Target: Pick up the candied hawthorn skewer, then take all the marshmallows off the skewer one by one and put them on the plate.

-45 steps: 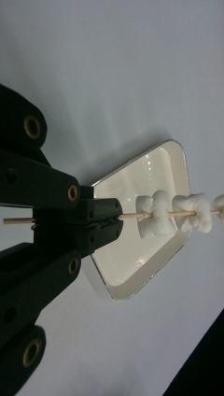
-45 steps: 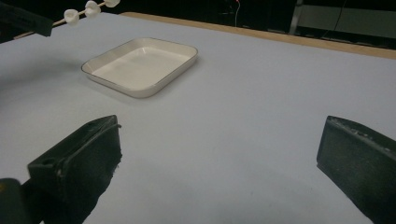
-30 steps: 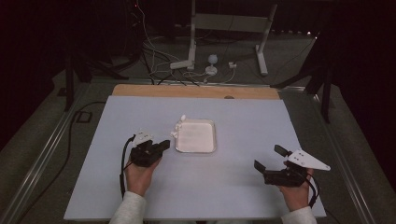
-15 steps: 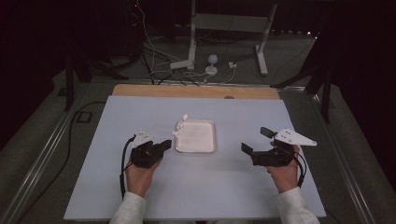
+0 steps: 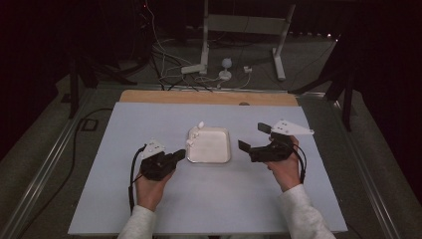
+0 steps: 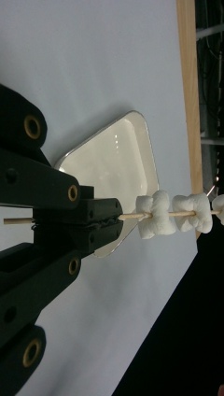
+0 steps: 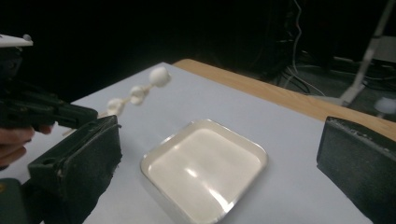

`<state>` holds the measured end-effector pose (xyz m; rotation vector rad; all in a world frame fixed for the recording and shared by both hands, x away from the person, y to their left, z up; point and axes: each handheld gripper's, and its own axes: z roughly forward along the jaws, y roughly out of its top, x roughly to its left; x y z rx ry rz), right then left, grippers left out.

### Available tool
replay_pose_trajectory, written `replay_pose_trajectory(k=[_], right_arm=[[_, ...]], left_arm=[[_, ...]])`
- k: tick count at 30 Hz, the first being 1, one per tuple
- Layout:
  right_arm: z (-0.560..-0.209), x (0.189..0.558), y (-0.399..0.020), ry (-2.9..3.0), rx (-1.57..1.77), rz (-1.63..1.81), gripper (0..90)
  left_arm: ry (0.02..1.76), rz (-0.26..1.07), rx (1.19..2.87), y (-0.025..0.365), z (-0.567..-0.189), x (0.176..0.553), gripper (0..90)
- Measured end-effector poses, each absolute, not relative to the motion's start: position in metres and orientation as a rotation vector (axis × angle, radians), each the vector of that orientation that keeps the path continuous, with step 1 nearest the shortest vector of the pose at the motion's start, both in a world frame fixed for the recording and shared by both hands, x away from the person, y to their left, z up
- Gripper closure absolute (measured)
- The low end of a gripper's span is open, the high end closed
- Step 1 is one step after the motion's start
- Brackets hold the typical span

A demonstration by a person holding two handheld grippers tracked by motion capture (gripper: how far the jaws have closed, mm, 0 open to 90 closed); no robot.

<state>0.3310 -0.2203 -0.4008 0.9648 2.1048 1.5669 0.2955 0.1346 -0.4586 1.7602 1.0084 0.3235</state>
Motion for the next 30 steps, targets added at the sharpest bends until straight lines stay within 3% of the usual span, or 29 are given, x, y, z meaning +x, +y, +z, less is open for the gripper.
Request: replay_pose_trajectory(k=[30], right_arm=[[-0.412, 0.378, -0.157, 2.229, 1.083, 1.642, 0.0]], left_arm=[[0.942, 0.326, 1.768, 0.127, -0.462, 0.292, 90.0]])
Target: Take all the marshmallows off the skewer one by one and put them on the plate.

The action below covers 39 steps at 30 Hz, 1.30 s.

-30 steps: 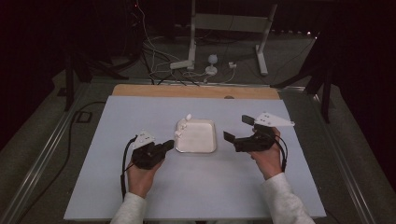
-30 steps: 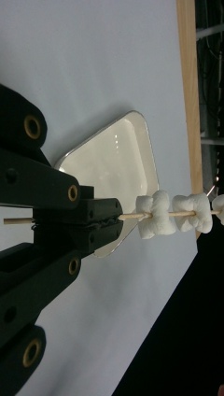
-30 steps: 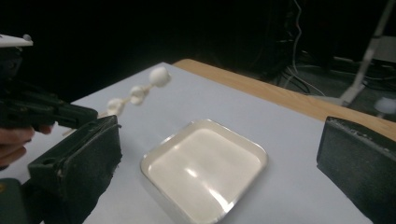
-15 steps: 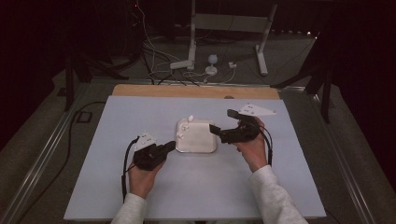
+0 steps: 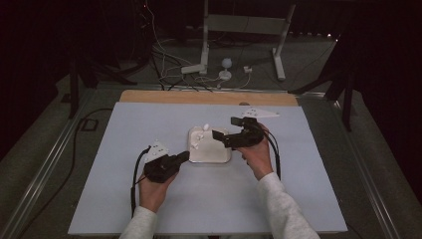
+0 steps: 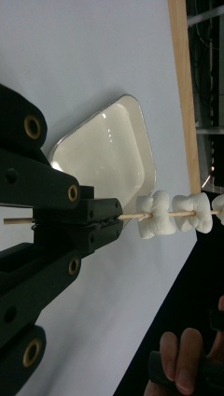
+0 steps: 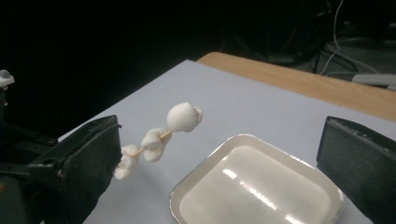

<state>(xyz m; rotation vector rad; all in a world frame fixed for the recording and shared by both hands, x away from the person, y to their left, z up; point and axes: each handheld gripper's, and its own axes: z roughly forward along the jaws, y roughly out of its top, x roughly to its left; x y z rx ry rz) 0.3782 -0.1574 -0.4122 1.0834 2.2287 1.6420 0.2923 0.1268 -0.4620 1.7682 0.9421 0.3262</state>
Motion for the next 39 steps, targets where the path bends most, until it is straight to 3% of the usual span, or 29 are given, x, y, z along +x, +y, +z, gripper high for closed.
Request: replay_pose_trajectory(k=[6, 10, 22, 28, 33, 39], right_arm=[[-0.413, 0.381, -0.15, 2.267, 1.138, 1.67, 2.6], [-0.412, 0.382, -0.147, 2.285, 1.164, 1.684, 9.3], [-0.42, 0.392, -0.134, 2.362, 1.327, 1.809, 49.8], [-0.425, 0.397, -0.132, 2.413, 1.434, 1.781, 53.8], [-0.426, 0.398, -0.13, 2.418, 1.455, 1.798, 68.6], [-0.418, 0.395, -0.128, 2.408, 1.394, 1.797, 75.2]], left_arm=[[0.933, 0.328, 1.766, 0.125, -0.463, 0.292, 90.0], [0.929, 0.329, 1.769, 0.123, -0.463, 0.291, 90.0], [0.915, 0.319, 1.766, 0.121, -0.464, 0.291, 90.0], [0.911, 0.322, 1.764, 0.121, -0.466, 0.291, 90.0], [0.898, 0.32, 1.786, 0.119, -0.468, 0.291, 90.0], [0.895, 0.321, 1.804, 0.117, -0.471, 0.292, 90.0]])
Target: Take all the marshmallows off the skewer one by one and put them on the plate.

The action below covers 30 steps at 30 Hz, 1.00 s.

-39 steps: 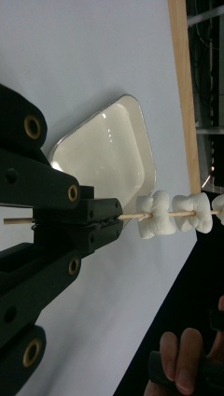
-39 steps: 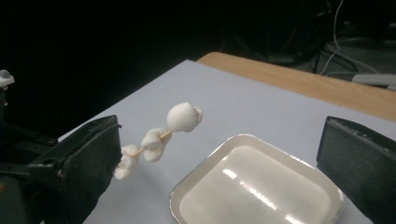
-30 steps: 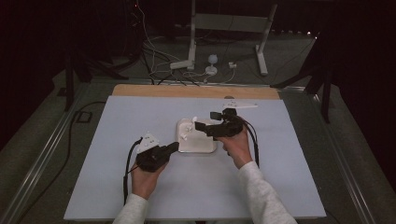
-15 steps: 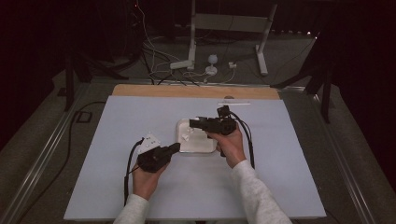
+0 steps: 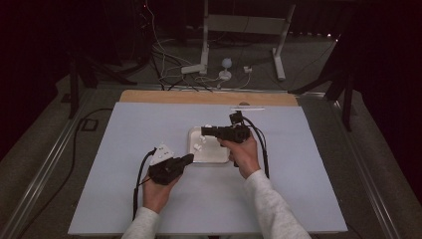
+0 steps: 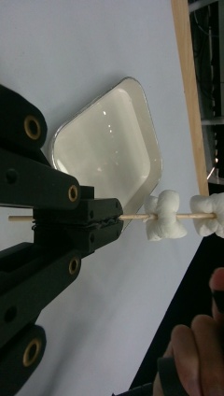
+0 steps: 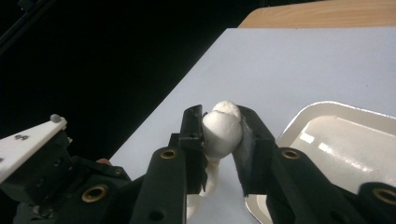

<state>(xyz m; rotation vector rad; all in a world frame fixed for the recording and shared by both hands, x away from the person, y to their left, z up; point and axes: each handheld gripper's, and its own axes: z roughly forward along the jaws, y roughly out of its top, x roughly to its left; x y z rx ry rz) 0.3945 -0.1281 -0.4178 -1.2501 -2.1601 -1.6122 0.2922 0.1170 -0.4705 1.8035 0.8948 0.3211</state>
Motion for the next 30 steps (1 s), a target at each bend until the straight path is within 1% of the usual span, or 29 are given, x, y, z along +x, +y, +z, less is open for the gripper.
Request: replay_pose_trajectory(k=[8, 30], right_arm=[[-0.409, 0.393, -0.131, -2.16, -1.257, -1.676, 76.9], [-0.402, 0.392, -0.131, -2.18, -1.296, -1.723, 78.5]], left_arm=[[0.869, 0.353, 1.818, 0.119, -0.471, 0.291, 90.0], [0.846, 0.452, 1.892, 0.119, -0.469, 0.289, 90.0]])
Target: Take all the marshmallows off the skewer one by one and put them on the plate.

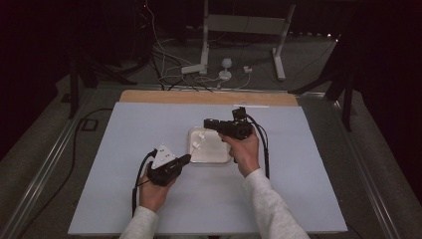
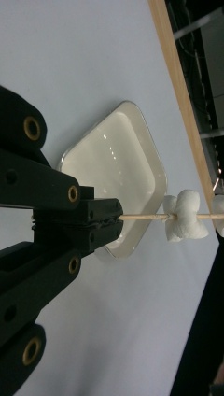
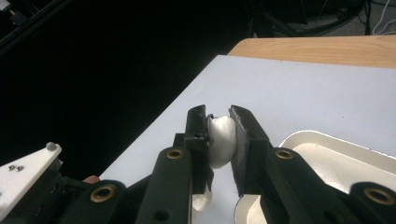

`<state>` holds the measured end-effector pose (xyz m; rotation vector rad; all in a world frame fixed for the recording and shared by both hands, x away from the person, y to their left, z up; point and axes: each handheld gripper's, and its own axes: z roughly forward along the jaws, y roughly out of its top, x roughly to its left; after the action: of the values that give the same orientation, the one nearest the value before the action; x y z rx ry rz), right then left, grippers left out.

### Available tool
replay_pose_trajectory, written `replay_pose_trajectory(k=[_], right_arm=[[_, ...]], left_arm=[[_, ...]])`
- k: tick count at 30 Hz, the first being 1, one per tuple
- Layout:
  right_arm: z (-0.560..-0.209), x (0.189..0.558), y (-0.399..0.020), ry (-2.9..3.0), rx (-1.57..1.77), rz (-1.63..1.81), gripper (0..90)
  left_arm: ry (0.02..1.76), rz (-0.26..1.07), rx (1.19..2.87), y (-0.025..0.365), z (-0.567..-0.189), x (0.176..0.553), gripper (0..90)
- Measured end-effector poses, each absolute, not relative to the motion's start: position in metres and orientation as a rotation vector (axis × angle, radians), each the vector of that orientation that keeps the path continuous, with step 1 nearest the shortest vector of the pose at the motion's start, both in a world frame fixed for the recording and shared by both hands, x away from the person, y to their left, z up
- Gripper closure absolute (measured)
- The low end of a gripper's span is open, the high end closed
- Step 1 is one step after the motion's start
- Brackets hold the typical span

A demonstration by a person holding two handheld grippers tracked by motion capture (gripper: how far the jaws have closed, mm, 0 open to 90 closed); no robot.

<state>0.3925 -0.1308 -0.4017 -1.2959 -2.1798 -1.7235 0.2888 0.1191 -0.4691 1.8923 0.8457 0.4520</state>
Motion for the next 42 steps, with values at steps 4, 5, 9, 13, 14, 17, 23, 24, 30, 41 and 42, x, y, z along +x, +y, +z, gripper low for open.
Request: replay_pose_trajectory(k=[4, 5, 9, 13, 14, 17, 23, 24, 30, 41, 42], right_arm=[[-0.4, 0.393, -0.131, -2.186, -1.304, -1.728, 79.9], [-0.4, 0.392, -0.131, -2.192, -1.308, -1.73, 80.2], [-0.397, 0.391, -0.13, -2.216, -1.319, -1.75, 81.0], [-0.388, 0.391, -0.141, -2.147, -1.389, -1.869, 81.7], [-0.388, 0.391, -0.141, -2.147, -1.389, -1.869, 81.7], [-0.371, 0.391, -0.153, -2.239, -1.373, -1.858, 81.4], [-0.375, 0.391, -0.152, -2.282, -1.345, -1.814, 80.9], [-0.382, 0.392, -0.15, -2.283, -1.347, -1.795, 80.8], [-0.397, 0.397, -0.149, -2.29, -1.364, -1.739, 79.9], [-0.438, 0.402, -0.139, -2.41, -1.421, -1.549, 77.7], [-0.438, 0.402, -0.139, -2.41, -1.421, -1.549, 77.7]], left_arm=[[0.843, 0.473, 1.91, 0.119, -0.469, 0.289, 90.0], [0.844, 0.483, 1.916, 0.119, -0.47, 0.289, 90.0], [0.85, 0.5, 1.924, 0.12, -0.47, 0.289, 90.0], [0.902, 0.511, 1.975, 0.123, -0.481, 0.29, 90.0], [0.902, 0.511, 1.975, 0.123, -0.481, 0.29, 90.0], [0.919, 0.451, 1.9, 0.129, -0.478, 0.294, 90.0], [0.929, 0.444, 1.878, 0.128, -0.476, 0.293, 90.0], [0.933, 0.443, 1.874, 0.128, -0.476, 0.293, 90.0], [0.949, 0.414, 1.835, 0.134, -0.475, 0.294, 90.0], [0.951, 0.388, 1.826, 0.132, -0.476, 0.296, 90.0], [0.952, 0.387, 1.826, 0.132, -0.476, 0.296, 90.0]])
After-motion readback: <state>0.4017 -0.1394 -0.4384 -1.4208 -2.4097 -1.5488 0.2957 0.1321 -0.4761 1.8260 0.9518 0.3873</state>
